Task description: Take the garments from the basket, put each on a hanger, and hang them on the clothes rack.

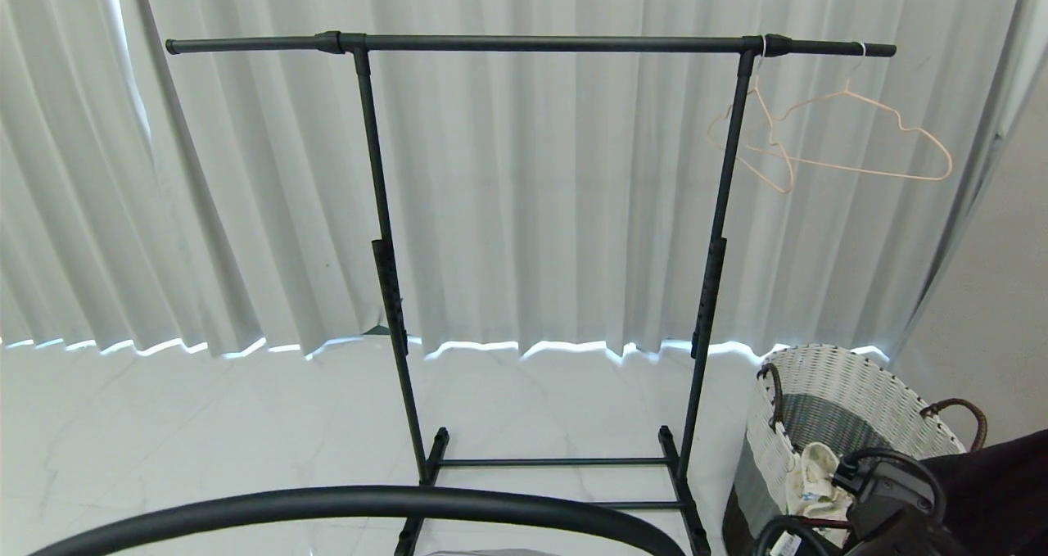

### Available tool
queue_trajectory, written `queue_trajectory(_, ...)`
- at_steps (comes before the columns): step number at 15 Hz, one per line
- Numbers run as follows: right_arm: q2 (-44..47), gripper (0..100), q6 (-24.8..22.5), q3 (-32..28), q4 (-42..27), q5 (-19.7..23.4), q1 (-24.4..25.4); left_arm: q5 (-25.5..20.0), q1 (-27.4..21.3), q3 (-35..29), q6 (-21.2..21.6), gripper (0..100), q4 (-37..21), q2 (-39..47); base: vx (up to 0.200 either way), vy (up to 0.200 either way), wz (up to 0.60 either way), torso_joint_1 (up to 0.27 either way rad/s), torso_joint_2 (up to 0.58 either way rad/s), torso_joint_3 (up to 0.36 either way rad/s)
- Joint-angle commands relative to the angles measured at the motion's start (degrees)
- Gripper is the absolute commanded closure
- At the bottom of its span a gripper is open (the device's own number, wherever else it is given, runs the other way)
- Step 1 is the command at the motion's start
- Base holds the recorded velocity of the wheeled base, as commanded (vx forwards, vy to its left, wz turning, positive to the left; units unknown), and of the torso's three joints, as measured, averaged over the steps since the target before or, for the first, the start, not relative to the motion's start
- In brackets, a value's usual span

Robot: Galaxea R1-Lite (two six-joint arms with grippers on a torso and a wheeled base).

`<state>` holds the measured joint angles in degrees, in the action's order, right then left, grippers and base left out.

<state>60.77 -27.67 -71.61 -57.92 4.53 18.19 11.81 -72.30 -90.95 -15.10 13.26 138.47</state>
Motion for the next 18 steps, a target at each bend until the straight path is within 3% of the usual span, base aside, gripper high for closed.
queue_trajectory(1,0.1,100,-0.1,0.0,0.0,0.0,0.1,0.7,0.4,0.2,0.0,0,-0.3,-0.4,0.0,0.0,0.0,0.0,0.0,0.0)
queue_trajectory(7,1.1,100,0.0,0.0,0.2,-0.1,0.1,5.7,0.4,3.9,-0.2,0,-2.7,-0.7,0.0,0.0,0.0,0.0,0.0,0.0)
queue_trajectory(8,1.5,100,0.0,-0.1,0.2,-0.1,0.1,5.9,0.4,4.6,-0.2,100,-2.7,-1.4,0.0,0.0,0.0,0.0,0.0,0.0)
queue_trajectory(10,1.7,100,0.0,0.1,0.1,-0.1,0.1,6.6,0.3,5.6,-0.4,100,-2.7,-2.0,0.0,0.0,0.0,0.0,0.0,0.0)
queue_trajectory(12,2.1,100,0.4,1.8,0.2,0.0,0.0,10.5,0.2,8.7,-0.7,100,-2.5,-3.6,0.0,0.0,0.0,0.0,0.0,0.0)
queue_trajectory(13,2.2,100,1.4,2.7,0.2,0.0,0.0,10.9,0.1,11.0,-3.0,100,-2.5,-6.0,0.0,0.0,0.0,0.0,0.0,0.0)
queue_trajectory(15,2.2,100,3.1,5.2,0.6,0.1,0.0,10.2,-1.3,17.2,-10.5,100,-3.4,-15.2,0.0,0.0,0.0,0.0,0.0,0.0)
queue_trajectory(18,2.8,100,3.4,6.7,5.3,1.2,1.1,9.7,-2.6,32.4,-13.9,100,-6.8,-32.1,0.0,0.0,0.0,0.0,0.0,0.0)
